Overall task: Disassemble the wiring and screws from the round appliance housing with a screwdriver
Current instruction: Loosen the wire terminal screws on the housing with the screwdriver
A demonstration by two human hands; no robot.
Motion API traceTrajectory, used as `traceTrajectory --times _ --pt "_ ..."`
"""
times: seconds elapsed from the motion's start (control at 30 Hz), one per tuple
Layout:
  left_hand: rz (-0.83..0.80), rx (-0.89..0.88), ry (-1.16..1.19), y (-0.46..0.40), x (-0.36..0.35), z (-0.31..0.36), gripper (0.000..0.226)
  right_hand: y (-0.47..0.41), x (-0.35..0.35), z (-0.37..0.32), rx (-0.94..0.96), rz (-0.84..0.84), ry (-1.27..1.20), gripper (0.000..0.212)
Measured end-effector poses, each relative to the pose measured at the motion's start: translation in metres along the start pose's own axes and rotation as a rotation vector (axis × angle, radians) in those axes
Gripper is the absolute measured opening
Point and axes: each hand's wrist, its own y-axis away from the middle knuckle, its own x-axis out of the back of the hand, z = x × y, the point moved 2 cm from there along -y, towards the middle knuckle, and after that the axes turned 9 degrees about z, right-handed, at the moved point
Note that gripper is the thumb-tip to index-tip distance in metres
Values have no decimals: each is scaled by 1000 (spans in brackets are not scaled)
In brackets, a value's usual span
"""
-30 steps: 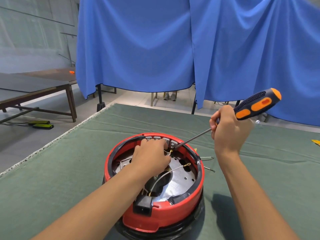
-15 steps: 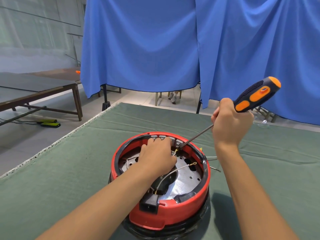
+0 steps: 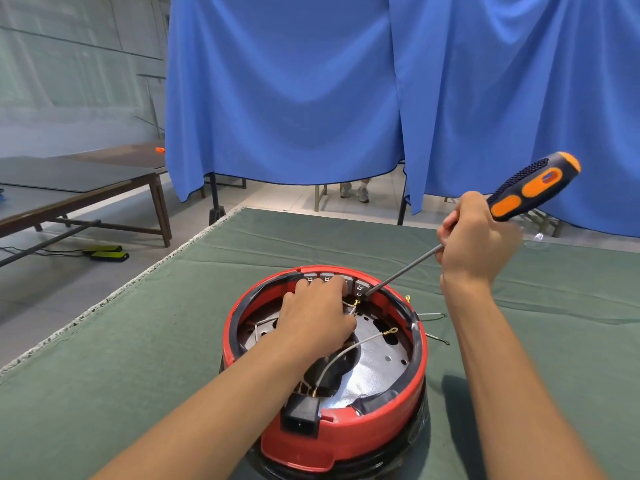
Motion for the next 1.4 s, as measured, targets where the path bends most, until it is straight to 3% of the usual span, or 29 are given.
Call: traceTrajectory --times 0.23,0.67,0.93,1.2,1.4 --pt "-32 2 13 -1 0 -2 39 39 3 -13 214 -144 -54 25" --pt "22 -20 -67 4 2 -3 38 84 12 -6 340 -319 -66 17" --pt "156 -66 -217 9 9 3 29 51 0 -14 245 -48 36 26" --pt "90 -69 -188 6 7 -3 37 23 4 -4 26 137 -1 32" --pt "87 -80 -175 5 5 -4 38 18 4 -5 6 130 -22 27"
